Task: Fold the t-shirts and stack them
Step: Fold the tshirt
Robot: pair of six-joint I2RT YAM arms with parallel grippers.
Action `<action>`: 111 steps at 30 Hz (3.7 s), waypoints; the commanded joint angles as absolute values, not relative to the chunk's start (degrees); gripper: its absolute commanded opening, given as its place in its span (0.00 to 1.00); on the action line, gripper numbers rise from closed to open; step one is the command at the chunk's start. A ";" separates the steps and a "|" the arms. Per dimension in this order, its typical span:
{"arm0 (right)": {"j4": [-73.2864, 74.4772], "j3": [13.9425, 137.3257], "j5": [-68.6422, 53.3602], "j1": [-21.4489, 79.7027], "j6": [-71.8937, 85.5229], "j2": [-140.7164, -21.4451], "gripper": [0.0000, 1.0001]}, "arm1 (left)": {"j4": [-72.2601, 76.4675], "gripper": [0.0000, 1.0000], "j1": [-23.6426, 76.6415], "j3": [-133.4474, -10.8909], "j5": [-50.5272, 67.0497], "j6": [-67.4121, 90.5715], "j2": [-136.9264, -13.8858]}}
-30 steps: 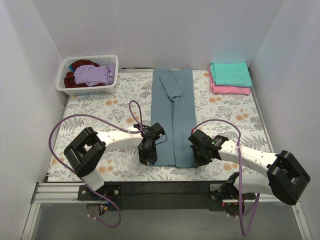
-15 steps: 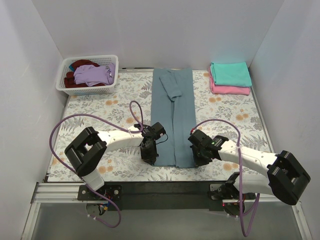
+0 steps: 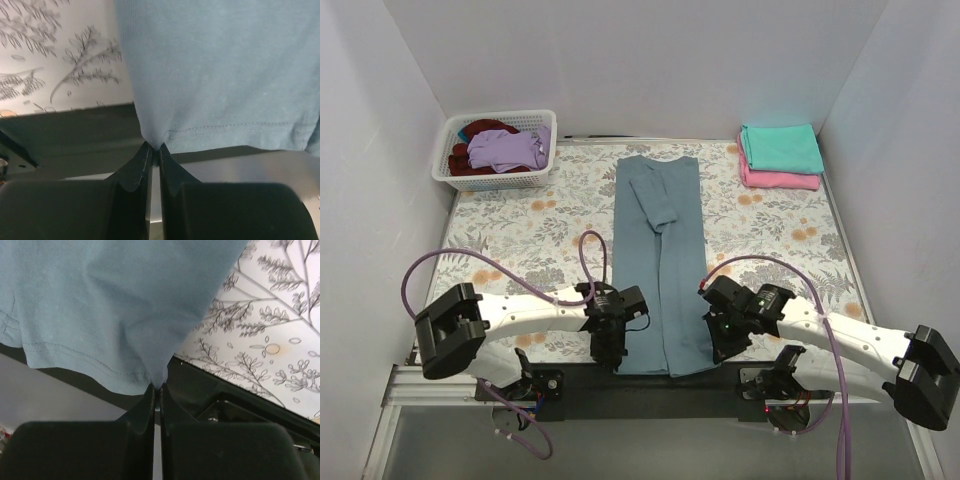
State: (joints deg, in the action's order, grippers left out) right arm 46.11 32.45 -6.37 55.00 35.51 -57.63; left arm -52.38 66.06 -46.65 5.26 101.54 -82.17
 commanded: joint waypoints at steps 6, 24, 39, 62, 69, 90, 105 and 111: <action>56.60 45.51 5.61 51.00 29.02 -63.36 0.01 | -51.33 0.00 55.74 -49.03 7.74 97.40 -76.99; 51.77 81.64 11.34 30.94 6.25 -89.55 0.01 | -42.98 0.00 32.79 -74.78 -0.95 80.60 -94.65; 46.15 93.59 7.47 24.79 2.99 -104.57 0.01 | -40.70 0.00 25.58 -87.10 -1.41 75.24 -108.28; 38.67 88.95 8.35 22.32 6.85 -109.52 0.27 | -35.42 0.22 24.43 -87.46 -1.41 72.86 -111.99; 30.78 79.90 2.91 26.62 10.10 -98.27 0.28 | -33.84 0.36 26.89 -79.57 -1.84 75.32 -100.40; 10.63 82.96 -7.56 32.61 12.66 -115.74 0.21 | -27.07 0.21 38.76 -54.76 2.72 84.38 -98.09; 8.11 81.42 -22.57 22.85 13.71 -107.43 0.27 | -27.16 0.21 38.76 -52.73 0.71 86.74 -90.71; -13.76 47.01 -43.39 22.24 28.61 -89.84 0.38 | -20.23 0.21 38.58 -49.14 -2.90 88.77 -79.31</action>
